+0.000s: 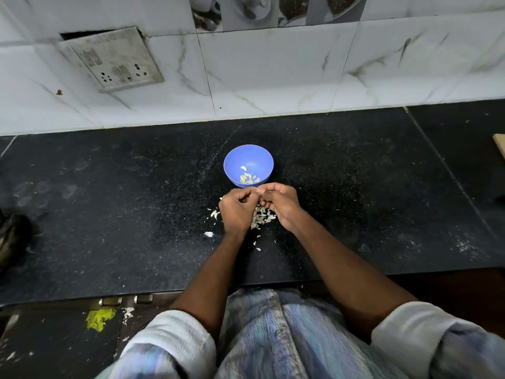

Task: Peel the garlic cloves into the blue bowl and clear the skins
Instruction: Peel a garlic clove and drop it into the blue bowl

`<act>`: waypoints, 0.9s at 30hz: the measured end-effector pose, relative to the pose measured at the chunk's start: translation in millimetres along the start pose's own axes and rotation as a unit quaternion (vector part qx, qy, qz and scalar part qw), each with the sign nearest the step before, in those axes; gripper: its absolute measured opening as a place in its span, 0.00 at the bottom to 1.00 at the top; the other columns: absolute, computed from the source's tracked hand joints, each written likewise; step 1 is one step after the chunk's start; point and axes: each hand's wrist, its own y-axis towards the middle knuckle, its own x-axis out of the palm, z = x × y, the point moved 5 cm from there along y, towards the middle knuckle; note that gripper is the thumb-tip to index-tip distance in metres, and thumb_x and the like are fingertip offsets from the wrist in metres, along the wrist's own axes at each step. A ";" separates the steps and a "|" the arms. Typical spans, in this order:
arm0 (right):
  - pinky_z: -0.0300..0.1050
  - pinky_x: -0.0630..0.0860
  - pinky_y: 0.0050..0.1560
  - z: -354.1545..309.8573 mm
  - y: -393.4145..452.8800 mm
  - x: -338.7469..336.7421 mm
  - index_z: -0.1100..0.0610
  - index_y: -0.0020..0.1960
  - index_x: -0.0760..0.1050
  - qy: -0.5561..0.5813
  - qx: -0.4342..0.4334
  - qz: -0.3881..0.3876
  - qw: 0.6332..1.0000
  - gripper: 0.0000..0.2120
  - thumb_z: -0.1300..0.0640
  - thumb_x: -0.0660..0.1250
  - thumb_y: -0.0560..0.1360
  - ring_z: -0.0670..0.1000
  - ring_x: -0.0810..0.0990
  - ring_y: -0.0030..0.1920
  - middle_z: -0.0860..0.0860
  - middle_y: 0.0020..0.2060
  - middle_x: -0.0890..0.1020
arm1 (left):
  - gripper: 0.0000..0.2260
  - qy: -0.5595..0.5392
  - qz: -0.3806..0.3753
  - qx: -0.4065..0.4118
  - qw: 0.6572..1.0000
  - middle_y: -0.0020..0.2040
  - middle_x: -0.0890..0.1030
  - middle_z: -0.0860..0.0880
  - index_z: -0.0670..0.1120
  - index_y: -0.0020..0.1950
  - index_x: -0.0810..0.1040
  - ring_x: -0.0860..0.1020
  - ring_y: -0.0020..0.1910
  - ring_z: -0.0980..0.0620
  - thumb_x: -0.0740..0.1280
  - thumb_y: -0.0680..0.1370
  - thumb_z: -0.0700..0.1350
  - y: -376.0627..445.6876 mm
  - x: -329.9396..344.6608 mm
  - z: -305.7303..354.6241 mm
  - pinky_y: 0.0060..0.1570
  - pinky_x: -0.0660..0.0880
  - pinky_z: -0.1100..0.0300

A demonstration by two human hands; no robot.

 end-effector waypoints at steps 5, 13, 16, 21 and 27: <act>0.42 0.78 0.42 -3.2 -1.2 2.0 0.64 0.52 0.81 -0.006 -0.006 -0.006 1.000 0.04 0.68 0.68 0.79 0.49 0.79 0.35 0.57 0.36 0.83 | 0.05 -0.025 -0.016 -0.040 0.999 0.35 0.86 0.53 0.48 0.42 0.89 0.83 0.34 0.57 0.74 0.76 0.43 -0.3 -0.3 -2.9 0.40 0.82 0.55; 0.46 0.79 0.48 -1.1 -3.7 -3.0 0.64 0.53 0.83 -0.035 -0.031 -0.048 0.998 0.04 0.66 0.71 0.78 0.51 0.82 0.41 0.60 0.42 0.86 | 0.06 -0.054 -0.021 -0.090 0.994 0.34 0.86 0.50 0.48 0.40 0.89 0.81 0.34 0.53 0.75 0.72 0.50 2.5 -0.8 -14.8 0.41 0.83 0.45; 0.48 0.78 0.50 -0.7 -3.4 -6.5 0.66 0.55 0.82 -0.045 -0.039 -0.041 0.997 0.07 0.66 0.72 0.77 0.51 0.82 0.41 0.62 0.45 0.87 | 0.05 -0.055 -0.026 -0.061 0.996 0.37 0.87 0.51 0.48 0.44 0.90 0.85 0.37 0.47 0.75 0.75 0.47 0.9 0.1 -11.3 0.42 0.83 0.45; 0.44 0.79 0.46 0.3 -2.4 -5.3 0.66 0.54 0.82 -0.036 -0.028 -0.026 0.999 0.05 0.68 0.70 0.78 0.50 0.81 0.39 0.59 0.39 0.85 | 0.08 -0.022 -0.027 -0.008 0.999 0.35 0.85 0.49 0.45 0.41 0.89 0.82 0.37 0.43 0.73 0.76 0.45 0.5 2.4 -9.5 0.40 0.79 0.46; 0.47 0.78 0.47 1.1 -1.1 -3.2 0.64 0.52 0.82 -0.033 -0.020 -0.028 0.999 0.04 0.66 0.70 0.79 0.50 0.80 0.38 0.58 0.39 0.85 | 0.08 -0.005 -0.010 -0.006 1.000 0.33 0.84 0.49 0.44 0.38 0.87 0.81 0.35 0.43 0.73 0.75 0.45 0.0 1.4 -7.8 0.37 0.78 0.49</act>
